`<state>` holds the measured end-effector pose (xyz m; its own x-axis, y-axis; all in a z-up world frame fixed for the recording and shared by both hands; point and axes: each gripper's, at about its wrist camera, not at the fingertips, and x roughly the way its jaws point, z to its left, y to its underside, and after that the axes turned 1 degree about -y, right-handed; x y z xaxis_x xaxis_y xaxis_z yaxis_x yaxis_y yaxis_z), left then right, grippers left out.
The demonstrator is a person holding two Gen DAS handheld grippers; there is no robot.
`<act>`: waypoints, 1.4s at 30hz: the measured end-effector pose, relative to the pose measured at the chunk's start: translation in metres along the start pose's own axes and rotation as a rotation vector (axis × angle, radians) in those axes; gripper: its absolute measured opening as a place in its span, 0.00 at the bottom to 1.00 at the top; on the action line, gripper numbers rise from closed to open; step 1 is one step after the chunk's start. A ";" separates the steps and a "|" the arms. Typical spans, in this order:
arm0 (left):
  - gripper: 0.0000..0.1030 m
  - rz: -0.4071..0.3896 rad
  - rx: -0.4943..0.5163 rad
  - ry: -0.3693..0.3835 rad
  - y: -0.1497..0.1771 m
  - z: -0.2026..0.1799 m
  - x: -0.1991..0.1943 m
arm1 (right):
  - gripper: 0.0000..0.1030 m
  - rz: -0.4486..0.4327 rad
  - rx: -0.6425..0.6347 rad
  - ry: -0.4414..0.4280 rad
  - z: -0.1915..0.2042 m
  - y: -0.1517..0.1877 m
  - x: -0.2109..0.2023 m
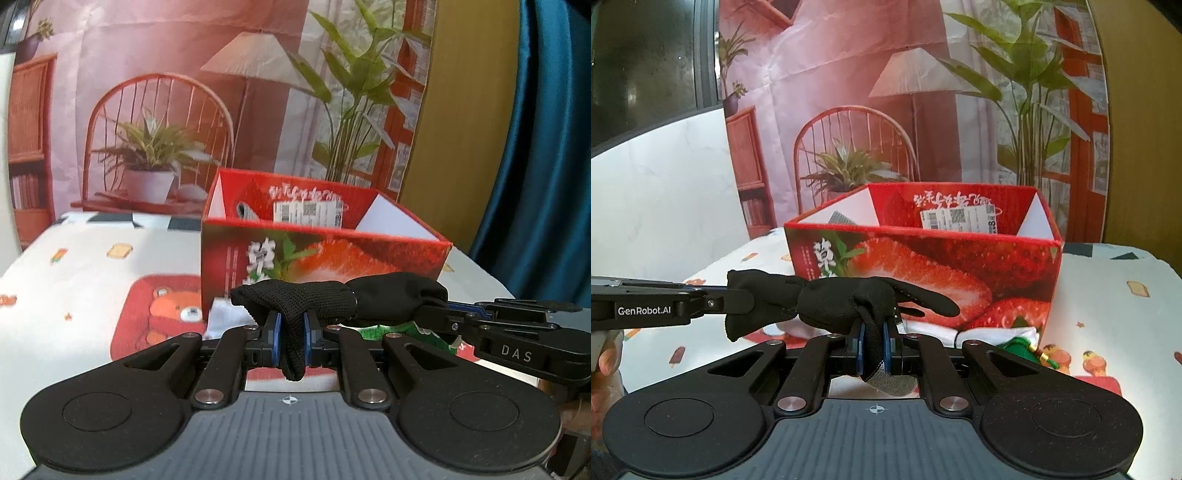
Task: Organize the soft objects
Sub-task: 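Lift the black glove with both grippers over the red box, then lower the black glove into the box and open both grippers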
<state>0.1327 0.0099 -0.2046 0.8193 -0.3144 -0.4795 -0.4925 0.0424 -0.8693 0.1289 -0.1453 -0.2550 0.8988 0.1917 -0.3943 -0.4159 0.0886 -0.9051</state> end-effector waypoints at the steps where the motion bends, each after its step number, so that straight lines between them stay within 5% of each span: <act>1: 0.13 -0.008 0.001 0.002 -0.003 0.000 -0.001 | 0.09 -0.007 -0.003 0.000 0.000 -0.003 -0.001; 11: 0.12 -0.059 0.001 0.031 -0.079 -0.002 0.020 | 0.09 -0.086 -0.008 -0.007 -0.016 -0.061 0.008; 21: 0.12 0.070 -0.038 -0.001 -0.140 0.002 0.114 | 0.09 0.041 -0.047 0.004 -0.052 -0.136 0.090; 31: 0.12 0.195 -0.011 -0.038 -0.144 0.000 0.188 | 0.09 0.193 0.009 0.080 -0.092 -0.152 0.167; 40: 0.14 0.225 0.024 -0.057 -0.137 0.001 0.210 | 0.09 0.262 0.038 0.126 -0.102 -0.142 0.188; 42: 0.25 0.216 0.032 -0.059 -0.136 0.001 0.209 | 0.10 0.256 0.057 0.144 -0.104 -0.141 0.189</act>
<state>0.3713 -0.0608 -0.1871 0.7121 -0.2386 -0.6603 -0.6495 0.1333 -0.7486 0.3715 -0.2234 -0.2186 0.7721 0.0745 -0.6311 -0.6354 0.1110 -0.7642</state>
